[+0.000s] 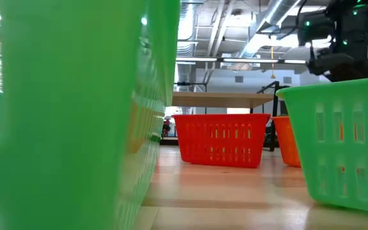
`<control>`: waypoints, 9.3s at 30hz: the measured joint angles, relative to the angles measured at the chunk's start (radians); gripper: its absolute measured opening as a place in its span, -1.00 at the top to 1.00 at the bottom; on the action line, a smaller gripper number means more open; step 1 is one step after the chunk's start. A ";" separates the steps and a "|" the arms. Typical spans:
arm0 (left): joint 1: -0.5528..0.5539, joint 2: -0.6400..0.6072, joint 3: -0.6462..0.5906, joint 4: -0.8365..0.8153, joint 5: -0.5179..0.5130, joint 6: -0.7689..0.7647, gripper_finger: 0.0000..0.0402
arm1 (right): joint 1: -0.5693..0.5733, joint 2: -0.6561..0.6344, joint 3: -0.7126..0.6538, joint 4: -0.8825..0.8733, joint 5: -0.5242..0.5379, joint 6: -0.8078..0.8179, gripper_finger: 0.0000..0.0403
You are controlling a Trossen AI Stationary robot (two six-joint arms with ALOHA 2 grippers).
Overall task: Stack baskets on shelf by color
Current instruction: Put the middle right red bin on the shelf, then stack the right red bin on top of the red bin on the shelf
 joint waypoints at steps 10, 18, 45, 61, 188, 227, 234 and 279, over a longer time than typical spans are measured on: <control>0.002 0.001 0.000 -0.003 0.001 -0.003 0.04 | 0.013 0.027 -0.094 0.074 -0.028 0.071 -0.08; 0.002 0.001 0.000 -0.003 0.001 0.001 0.04 | 0.019 0.079 -0.152 0.138 -0.016 0.114 -0.02; 0.002 0.000 0.000 -0.026 -0.001 -0.020 0.04 | 0.072 0.104 0.074 -0.069 -0.016 0.282 0.98; 0.002 0.000 0.000 -0.026 -0.001 -0.038 0.04 | 0.183 0.082 0.615 -0.180 -0.050 0.408 1.00; 0.002 0.005 0.000 -0.079 0.108 -0.050 0.04 | 0.666 0.786 0.536 0.275 0.003 0.673 -0.06; 0.002 0.002 0.000 -0.112 0.092 -0.013 0.04 | 0.634 0.810 0.667 0.399 -0.109 0.640 0.95; 0.002 0.002 0.000 -0.111 0.092 -0.013 0.04 | 0.482 0.575 0.690 0.375 -0.094 0.512 0.97; 0.002 0.002 0.000 -0.113 0.068 -0.034 0.04 | -0.484 0.616 0.883 0.148 -0.529 -0.147 0.96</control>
